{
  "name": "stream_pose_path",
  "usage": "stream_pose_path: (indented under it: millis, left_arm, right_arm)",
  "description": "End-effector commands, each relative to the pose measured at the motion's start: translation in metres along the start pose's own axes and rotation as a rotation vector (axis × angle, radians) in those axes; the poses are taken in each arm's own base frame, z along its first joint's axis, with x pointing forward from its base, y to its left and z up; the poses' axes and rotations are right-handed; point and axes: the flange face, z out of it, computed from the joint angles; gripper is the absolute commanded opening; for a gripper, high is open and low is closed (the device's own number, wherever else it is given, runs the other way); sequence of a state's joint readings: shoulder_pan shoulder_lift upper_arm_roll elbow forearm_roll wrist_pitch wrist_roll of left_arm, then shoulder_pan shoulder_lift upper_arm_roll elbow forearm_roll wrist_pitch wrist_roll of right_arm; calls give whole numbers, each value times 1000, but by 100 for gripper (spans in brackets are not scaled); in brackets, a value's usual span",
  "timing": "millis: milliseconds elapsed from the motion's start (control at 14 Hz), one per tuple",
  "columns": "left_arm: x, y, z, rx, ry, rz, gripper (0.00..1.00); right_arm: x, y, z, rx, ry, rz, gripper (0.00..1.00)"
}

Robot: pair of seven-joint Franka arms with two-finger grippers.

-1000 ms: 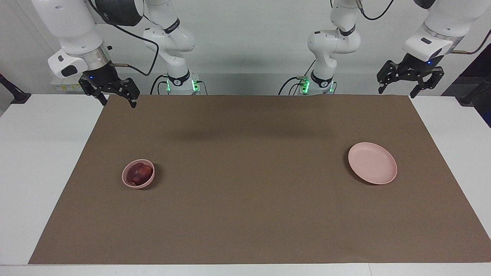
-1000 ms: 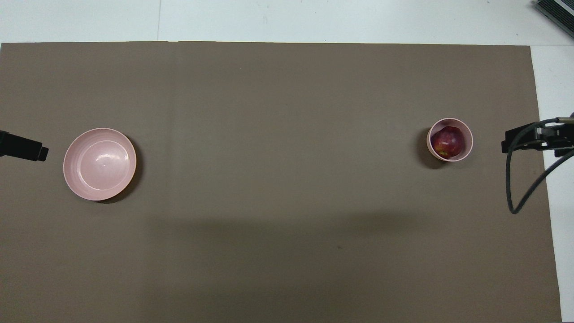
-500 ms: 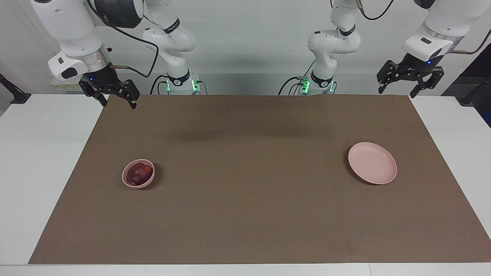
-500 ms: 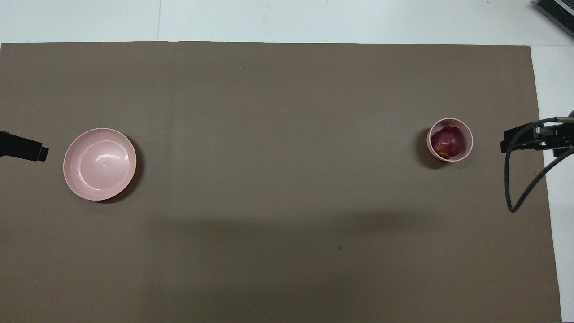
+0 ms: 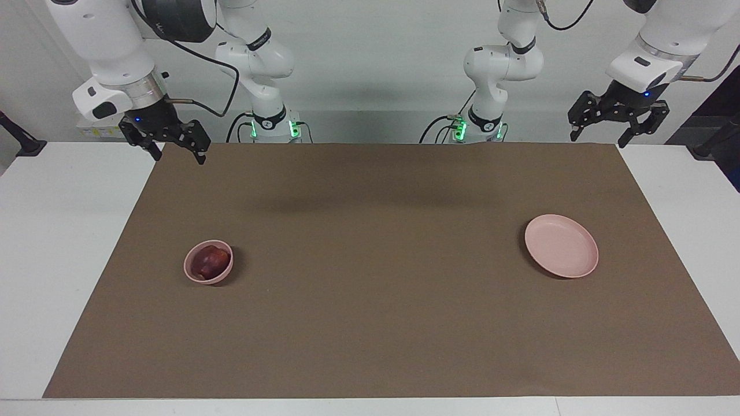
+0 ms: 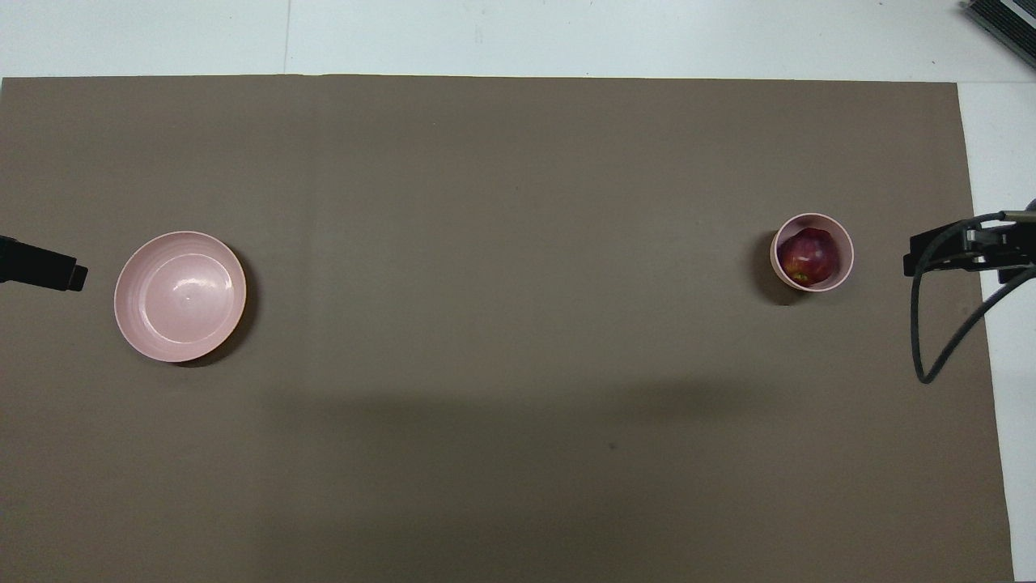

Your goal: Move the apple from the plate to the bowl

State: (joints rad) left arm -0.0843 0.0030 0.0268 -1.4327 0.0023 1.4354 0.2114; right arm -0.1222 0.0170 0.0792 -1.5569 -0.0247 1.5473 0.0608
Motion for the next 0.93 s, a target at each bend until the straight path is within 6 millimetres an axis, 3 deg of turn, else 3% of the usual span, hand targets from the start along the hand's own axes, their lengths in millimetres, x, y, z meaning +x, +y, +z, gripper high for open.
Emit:
stream_pose_path:
  millis: [0,429,643,857]
  left_arm:
    - [-3,-1,-5,5,-9,-2,100]
    - [-3,-1,-5,5,-9,-2,100]
    - [-3,-1,-5,5,-9,-2,100]
    - [-3,-2,-5,7,-9,-2,100]
  right_arm:
    - [2,3,-2,9,-3,20,100]
    - [2,-2,-3,-5,1,18,100]
    - [2,9,-2,10,-2,34,100]
    - [-1,-2,-2,10,-25,8,100]
